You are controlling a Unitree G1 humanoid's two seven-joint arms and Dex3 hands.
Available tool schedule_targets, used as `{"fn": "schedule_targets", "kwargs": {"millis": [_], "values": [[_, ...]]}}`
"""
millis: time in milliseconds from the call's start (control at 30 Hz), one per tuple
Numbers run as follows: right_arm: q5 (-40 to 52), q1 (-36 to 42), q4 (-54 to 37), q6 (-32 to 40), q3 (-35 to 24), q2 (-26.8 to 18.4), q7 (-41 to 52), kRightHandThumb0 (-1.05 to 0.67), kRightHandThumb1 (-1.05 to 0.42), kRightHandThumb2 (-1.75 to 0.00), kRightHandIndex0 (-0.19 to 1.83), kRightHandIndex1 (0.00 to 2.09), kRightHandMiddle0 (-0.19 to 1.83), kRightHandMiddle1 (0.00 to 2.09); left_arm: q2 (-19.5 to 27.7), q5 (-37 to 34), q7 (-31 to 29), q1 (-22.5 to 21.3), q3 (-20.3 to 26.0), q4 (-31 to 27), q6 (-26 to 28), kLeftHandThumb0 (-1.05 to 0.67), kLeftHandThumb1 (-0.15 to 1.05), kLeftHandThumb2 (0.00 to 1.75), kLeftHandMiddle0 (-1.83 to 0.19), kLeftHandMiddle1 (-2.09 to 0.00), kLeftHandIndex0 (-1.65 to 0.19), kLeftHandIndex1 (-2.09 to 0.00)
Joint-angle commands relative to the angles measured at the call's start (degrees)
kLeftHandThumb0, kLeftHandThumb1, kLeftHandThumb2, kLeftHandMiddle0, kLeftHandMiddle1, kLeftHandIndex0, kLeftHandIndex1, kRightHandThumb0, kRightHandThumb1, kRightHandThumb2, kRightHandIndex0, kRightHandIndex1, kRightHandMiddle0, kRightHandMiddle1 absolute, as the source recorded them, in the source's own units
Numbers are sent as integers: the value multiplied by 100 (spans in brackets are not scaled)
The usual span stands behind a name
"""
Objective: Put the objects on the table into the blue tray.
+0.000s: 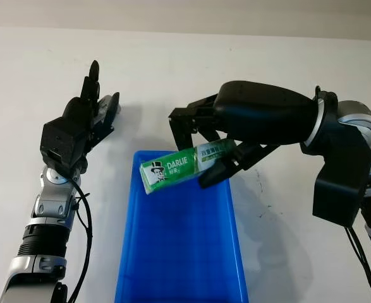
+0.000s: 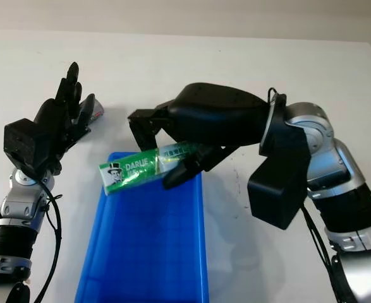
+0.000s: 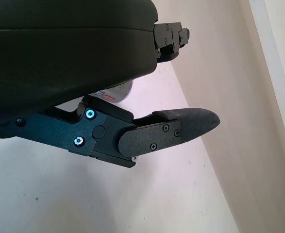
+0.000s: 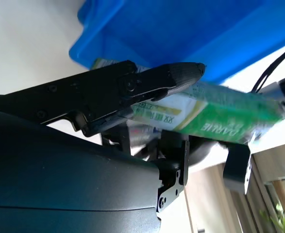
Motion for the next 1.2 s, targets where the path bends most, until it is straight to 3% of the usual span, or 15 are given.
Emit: {"fn": "schedule_targets", "kwargs": {"millis": [0,67,233,467,600,767,833,967,1167], "values": [[83,4,-50,12,-90,-9,140,-66,-104,-7,11,73,17,78,-13,24,20,53,-25,-57,37,-68,105,61,11,-5,13,-5],[45,-31,-8,-70,-87,-31,246,-66,-104,-6,-6,26,5,30,-17,26,26,47,-28,-45,48,-68,105,61,10,-5,13,-5],[-172,-74,110,-409,-121,-16,291,-56,-102,-5,-19,1,-17,3,-20,40,42,38,-42,-16,29,-68,105,61,10,-5,13,-6],[98,36,580,-549,-481,402,-240,-66,-105,-22,-19,0,-19,0,-27,69,78,25,-75,17,25,-69,105,61,11,-5,13,-5],[80,157,1142,-344,-974,805,-1154,-77,-105,-37,-19,0,-19,0,-60,71,96,16,-85,11,59,-69,105,61,11,-5,13,-5],[-181,57,2709,-111,-1352,1332,-2445,-81,-105,-55,-19,0,-19,0,-59,48,58,5,-98,21,102,-69,105,61,12,-5,14,-5],[-243,49,3103,-10,-1427,1478,-2792,-76,-105,-63,-19,0,-19,0,-47,36,29,1,-100,24,119,-68,105,62,13,-5,14,-5],[-88,125,3329,859,-1558,1721,-3085,-67,-105,-71,-19,0,-19,0,-18,20,17,11,-73,36,54,-67,105,61,11,-6,13,-6],[136,204,3477,1759,-1834,1872,-3396,-70,-105,-70,-19,0,-19,0,19,-12,9,13,-50,82,8,-68,105,60,11,-6,14,-5]]}}
